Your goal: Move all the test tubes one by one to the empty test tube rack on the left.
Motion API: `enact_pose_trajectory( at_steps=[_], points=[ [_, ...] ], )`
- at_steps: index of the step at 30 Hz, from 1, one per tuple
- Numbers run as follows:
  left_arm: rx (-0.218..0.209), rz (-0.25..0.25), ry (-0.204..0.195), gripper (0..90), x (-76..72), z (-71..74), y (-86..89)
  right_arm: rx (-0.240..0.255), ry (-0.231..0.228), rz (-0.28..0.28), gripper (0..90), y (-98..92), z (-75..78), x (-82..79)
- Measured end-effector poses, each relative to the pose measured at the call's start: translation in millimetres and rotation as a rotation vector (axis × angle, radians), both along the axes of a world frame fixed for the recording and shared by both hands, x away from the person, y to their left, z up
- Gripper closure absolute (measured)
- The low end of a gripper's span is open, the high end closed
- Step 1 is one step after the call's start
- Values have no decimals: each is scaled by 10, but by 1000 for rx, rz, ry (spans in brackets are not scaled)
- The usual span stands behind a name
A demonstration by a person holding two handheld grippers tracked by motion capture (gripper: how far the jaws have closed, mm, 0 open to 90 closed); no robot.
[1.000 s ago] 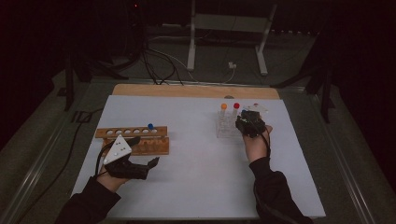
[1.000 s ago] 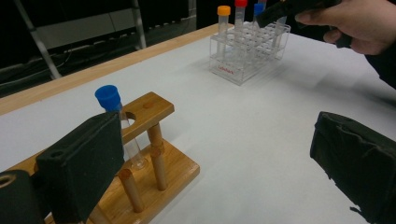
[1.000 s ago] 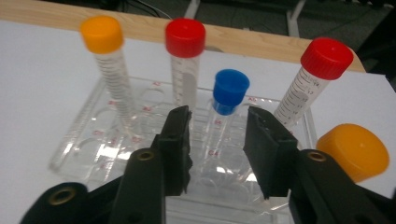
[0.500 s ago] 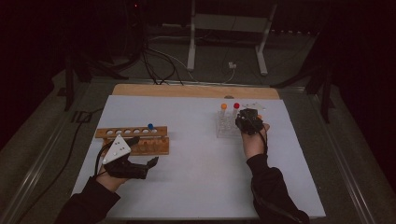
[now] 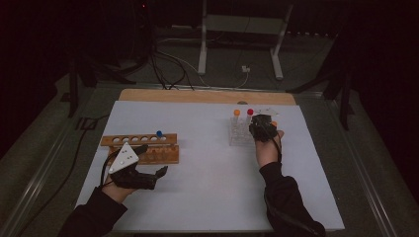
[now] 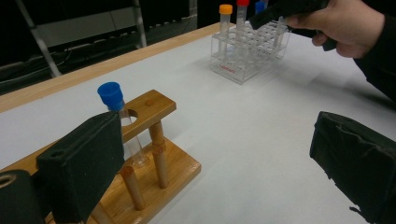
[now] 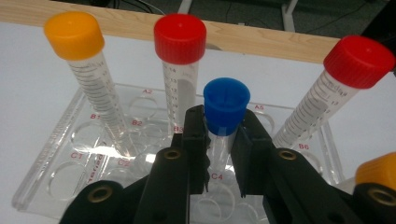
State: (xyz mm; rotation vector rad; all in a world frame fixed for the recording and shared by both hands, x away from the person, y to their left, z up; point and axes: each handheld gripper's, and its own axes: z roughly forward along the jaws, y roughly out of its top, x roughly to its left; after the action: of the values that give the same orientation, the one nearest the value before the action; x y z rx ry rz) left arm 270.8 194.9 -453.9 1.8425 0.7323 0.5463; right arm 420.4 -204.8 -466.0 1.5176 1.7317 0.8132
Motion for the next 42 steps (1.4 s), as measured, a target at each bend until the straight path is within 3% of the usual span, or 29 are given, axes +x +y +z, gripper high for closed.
enact_pose_trajectory(
  at_steps=[9,23,34,42],
  points=[
    [3,-14,4,45,-6,5,-8,-21,-46,23,762,2,197,-82],
    [0,-21,4,44,-7,16,-11,6,-87,83,762,-46,472,-296],
    [-7,-38,8,44,-21,40,-30,27,-90,217,763,124,610,-542],
    [-6,-62,8,44,-47,72,-76,40,-41,372,763,304,553,-785]
  ],
)
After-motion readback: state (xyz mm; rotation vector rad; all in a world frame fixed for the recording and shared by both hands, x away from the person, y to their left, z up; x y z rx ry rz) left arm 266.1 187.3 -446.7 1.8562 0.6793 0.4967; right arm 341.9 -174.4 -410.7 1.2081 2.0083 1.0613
